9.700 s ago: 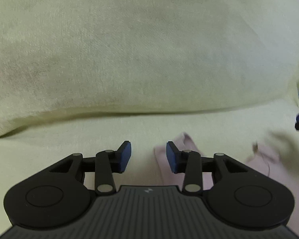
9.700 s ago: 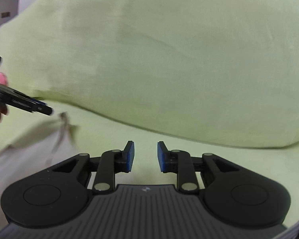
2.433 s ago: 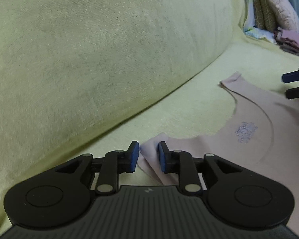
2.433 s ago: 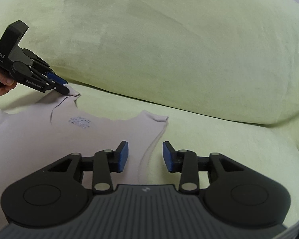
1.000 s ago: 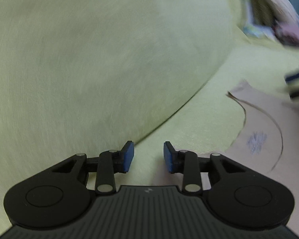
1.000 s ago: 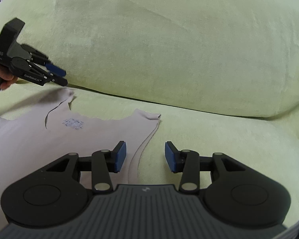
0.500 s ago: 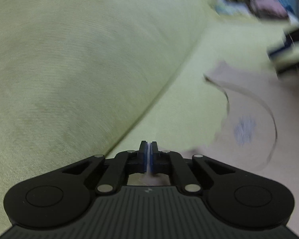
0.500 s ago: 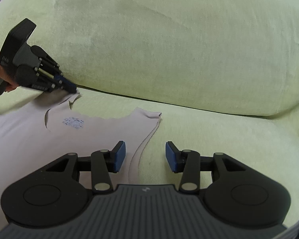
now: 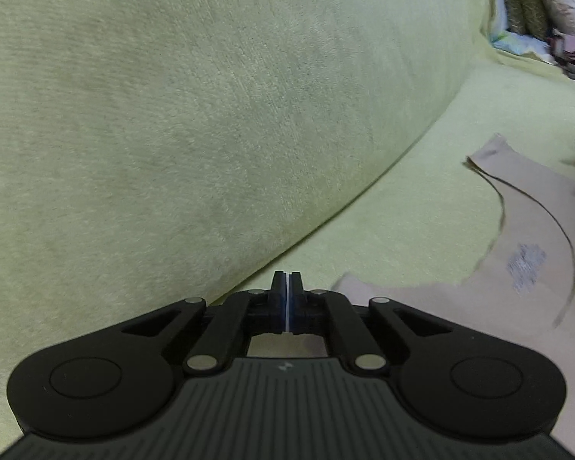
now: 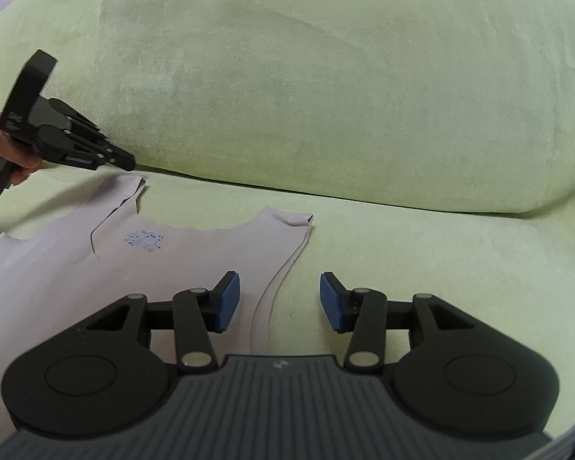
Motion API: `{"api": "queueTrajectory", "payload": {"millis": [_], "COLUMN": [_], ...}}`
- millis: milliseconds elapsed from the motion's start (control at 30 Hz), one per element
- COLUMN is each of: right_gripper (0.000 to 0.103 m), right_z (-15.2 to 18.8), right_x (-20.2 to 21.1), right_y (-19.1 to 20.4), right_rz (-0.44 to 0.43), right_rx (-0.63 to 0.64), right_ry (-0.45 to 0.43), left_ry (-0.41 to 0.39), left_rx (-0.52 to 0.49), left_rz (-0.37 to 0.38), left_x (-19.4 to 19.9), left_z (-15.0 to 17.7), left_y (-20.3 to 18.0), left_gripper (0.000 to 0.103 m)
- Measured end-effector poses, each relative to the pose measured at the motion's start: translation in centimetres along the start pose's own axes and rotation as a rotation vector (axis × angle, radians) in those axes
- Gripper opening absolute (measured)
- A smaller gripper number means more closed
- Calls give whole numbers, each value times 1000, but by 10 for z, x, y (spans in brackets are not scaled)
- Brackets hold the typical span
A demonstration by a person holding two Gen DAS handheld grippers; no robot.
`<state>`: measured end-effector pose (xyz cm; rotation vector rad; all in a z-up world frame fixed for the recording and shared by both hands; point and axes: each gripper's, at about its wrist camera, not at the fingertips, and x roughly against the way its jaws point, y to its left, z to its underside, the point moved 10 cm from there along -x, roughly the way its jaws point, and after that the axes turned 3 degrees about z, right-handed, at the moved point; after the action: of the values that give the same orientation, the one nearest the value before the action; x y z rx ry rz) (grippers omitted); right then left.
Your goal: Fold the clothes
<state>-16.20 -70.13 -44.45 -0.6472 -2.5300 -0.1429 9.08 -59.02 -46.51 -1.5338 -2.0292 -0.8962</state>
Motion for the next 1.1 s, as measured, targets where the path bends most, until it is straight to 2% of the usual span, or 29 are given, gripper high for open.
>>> {"api": "queueTrajectory", "payload": {"millis": [167,300,500,767,867,1100], "right_gripper": [45,45,46,48,49,50], "right_z": [0,0,-2,0,-1,0], "right_x": [-1,-2,-1,-2,-2,-1], "right_y": [3,3,3,4,4,4], "right_rz": [2,3,2,3,4,6], "right_rx": [6,8,10,12,13,17], "right_ry": [0,3,5,2,0,2], "left_ry": [-15,-34,-7,-54,-43,-20], "left_rx": [-3,-4,-24,-17,-63,-59], "left_rz": [108,153,155,166,142,133], "left_x": [13,19,15,34,34,26], "left_z": [13,15,9,-3,2,18], "left_y": [-7,-11,-7,-5,-11,-19], "left_gripper": [4,32,31,32,32,32]}}
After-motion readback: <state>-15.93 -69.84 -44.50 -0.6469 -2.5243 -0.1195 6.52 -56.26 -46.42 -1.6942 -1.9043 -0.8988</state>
